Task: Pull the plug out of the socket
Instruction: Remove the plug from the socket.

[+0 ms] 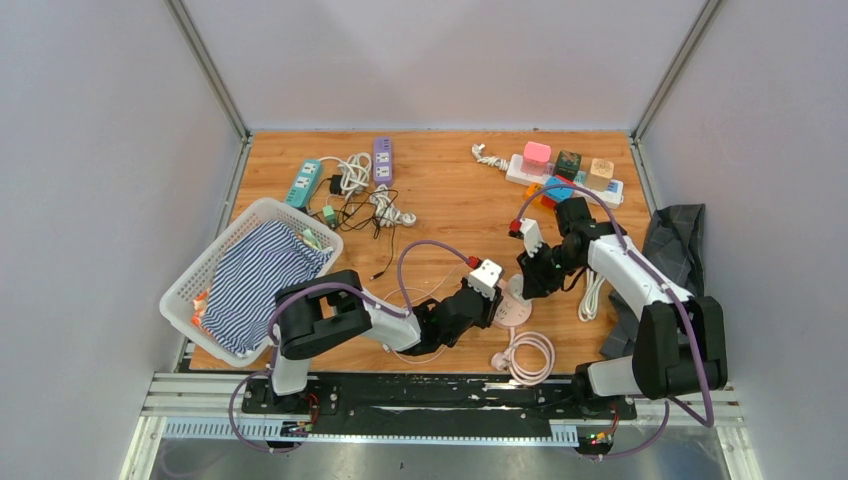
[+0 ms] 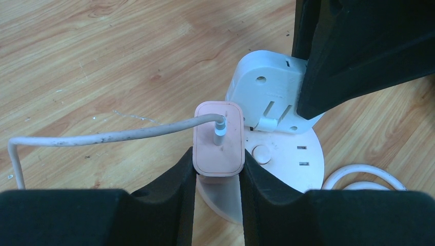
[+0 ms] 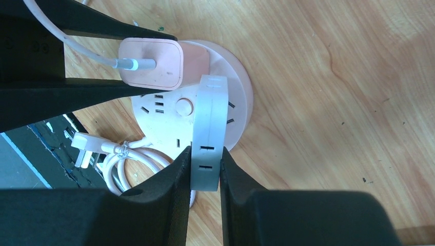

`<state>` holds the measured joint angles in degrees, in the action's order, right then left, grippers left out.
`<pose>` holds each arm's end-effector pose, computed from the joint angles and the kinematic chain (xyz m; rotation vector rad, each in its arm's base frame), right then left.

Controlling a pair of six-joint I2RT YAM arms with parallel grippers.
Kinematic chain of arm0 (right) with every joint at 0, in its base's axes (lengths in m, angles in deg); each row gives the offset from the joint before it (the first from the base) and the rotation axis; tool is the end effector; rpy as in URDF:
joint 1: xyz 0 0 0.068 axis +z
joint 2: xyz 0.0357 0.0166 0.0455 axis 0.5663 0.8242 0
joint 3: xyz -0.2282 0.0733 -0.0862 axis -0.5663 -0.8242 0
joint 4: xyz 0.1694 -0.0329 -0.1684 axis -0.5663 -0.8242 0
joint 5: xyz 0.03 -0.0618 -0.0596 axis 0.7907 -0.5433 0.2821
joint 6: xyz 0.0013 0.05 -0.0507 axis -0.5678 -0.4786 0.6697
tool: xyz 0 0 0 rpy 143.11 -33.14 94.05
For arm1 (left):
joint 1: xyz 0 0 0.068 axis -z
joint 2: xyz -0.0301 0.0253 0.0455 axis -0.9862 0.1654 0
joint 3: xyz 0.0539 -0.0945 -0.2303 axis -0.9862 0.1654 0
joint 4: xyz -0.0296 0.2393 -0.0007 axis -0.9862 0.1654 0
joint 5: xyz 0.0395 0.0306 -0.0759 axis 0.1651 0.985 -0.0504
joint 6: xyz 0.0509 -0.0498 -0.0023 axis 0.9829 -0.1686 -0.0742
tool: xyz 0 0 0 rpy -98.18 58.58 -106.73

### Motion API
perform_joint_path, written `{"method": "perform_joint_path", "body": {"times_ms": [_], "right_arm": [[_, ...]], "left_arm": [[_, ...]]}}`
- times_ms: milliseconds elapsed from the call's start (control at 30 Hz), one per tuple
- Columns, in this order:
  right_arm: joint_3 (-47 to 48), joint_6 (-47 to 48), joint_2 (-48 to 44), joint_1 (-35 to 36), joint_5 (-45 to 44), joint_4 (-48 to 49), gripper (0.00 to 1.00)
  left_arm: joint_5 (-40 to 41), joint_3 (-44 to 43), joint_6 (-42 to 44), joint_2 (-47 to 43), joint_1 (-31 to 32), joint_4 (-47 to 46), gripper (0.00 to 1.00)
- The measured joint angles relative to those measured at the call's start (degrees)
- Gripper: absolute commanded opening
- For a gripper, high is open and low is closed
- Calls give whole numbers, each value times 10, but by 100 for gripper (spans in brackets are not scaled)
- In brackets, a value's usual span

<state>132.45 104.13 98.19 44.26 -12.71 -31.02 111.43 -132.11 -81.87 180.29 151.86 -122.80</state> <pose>0.2256 0.0712 0.1869 -1.1067 2.3717 0.6606 0.1451 -0.3514 0.1309 0.5359 1.8372 -0.6776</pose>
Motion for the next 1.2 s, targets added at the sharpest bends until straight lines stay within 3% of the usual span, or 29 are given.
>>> {"method": "perform_joint_path", "body": {"times_ms": [433, 867, 1200], "right_arm": [[9, 77, 11, 3, 42, -25, 0], [5, -1, 10, -12, 16, -2, 0], [10, 96, 10, 0, 47, -28, 0]], "left_arm": [[2, 0, 0, 0, 0, 0, 0], [-15, 0, -3, 2, -8, -6, 0], [-14, 0, -7, 2, -8, -6, 0]]}}
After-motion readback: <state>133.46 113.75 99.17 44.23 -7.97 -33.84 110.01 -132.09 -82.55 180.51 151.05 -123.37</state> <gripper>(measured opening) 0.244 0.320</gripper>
